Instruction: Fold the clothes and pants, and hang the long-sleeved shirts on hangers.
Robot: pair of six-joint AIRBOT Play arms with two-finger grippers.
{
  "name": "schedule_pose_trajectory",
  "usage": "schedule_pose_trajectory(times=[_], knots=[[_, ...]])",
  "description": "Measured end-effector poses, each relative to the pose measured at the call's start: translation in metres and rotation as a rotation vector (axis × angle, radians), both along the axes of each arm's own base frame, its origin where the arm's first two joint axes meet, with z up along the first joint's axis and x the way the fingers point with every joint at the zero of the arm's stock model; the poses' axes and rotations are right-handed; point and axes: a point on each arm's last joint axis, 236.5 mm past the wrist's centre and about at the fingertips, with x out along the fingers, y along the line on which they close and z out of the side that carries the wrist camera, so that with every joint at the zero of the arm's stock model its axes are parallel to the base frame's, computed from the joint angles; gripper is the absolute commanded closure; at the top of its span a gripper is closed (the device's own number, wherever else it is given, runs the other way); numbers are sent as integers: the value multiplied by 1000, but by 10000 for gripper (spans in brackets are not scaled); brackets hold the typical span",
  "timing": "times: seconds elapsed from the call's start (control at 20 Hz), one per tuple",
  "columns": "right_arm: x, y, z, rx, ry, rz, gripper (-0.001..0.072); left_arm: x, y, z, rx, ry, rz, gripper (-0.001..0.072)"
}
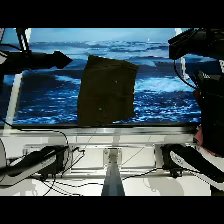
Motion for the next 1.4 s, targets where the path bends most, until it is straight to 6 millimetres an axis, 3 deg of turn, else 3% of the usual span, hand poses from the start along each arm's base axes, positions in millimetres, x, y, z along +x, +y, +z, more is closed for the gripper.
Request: schedule_pose_trajectory(times=[1.05, 1.25, 1.4], knots=[[1, 0, 1, 1, -4, -1, 655, 0, 0, 0, 0, 0, 0, 18], [4, -17, -6, -25, 21, -76, 655, 0, 0, 0, -1, 0, 0, 17], [5, -40, -36, -95, 113, -142, 657, 0, -3, 3, -37, 19, 16, 17]])
